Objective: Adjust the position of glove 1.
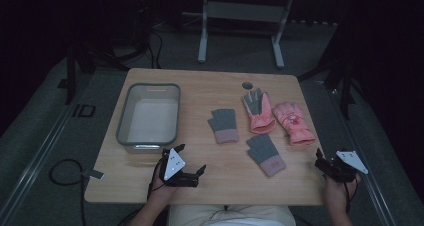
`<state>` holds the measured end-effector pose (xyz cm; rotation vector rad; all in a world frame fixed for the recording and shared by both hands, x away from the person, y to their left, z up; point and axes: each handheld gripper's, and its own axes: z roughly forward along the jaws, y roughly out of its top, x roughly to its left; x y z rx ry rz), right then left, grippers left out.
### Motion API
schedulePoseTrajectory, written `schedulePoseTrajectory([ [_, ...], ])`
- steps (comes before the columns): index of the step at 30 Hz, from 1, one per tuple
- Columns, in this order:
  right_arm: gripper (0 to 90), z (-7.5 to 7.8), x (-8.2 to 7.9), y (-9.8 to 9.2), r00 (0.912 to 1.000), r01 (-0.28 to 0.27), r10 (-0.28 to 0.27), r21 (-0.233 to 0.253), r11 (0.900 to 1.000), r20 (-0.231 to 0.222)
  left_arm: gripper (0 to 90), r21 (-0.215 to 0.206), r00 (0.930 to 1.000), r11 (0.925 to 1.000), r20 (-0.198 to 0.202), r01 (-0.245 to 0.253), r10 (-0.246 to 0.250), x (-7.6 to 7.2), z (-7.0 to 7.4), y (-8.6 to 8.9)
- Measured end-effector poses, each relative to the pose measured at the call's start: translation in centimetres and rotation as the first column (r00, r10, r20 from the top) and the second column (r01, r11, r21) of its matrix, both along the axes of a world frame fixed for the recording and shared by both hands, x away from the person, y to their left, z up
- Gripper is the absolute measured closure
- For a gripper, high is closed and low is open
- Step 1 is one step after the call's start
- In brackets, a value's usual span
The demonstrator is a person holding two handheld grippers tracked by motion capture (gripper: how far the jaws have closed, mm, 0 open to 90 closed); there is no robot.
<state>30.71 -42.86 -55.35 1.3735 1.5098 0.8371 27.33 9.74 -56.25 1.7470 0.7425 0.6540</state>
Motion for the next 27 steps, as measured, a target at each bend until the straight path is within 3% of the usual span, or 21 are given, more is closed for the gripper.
schedulePoseTrajectory([
  [4,13.2,0.05,0.05,-0.41,1.0000,0.009,-0.009,0.033,0.999,-0.002,0.0,-0.006,1.0000,1.0000,-0.005,0.000,0.000,0.06,0.00,0.08],
  [6,13.4,0.07,0.04,-0.54,1.0000,0.009,-0.009,0.046,0.999,-0.001,0.0,-0.031,0.9998,0.9995,-0.019,0.001,-0.002,0.18,0.00,0.16],
  [16,13.9,0.02,0.36,-0.26,0.9993,0.005,-0.004,0.021,1.000,-0.037,0.0,-0.033,0.9998,0.9993,-0.015,-0.014,0.013,0.13,-0.02,0.16],
  [19,13.9,0.03,0.37,-0.26,0.9989,-0.005,0.006,0.022,1.000,-0.046,0.0,-0.012,0.9999,0.9999,-0.009,-0.009,0.009,0.05,0.00,-0.01],
  [22,14.0,0.05,0.50,-0.28,0.9974,-0.009,0.011,0.029,1.000,-0.071,0.0,-0.009,1.0000,1.0000,-0.008,-0.002,0.002,0.04,0.00,-0.01],
  [23,14.4,0.20,0.61,-0.19,0.9934,-0.009,0.014,0.044,0.999,-0.114,0.0,-0.010,0.9999,0.9999,-0.010,-0.003,0.003,0.06,0.00,0.00],
  [27,14.3,0.54,0.83,-0.10,0.9907,-0.008,0.014,0.049,0.999,-0.136,0.0,-0.007,0.9999,1.0000,-0.016,0.003,-0.003,0.13,0.02,-0.01],
])
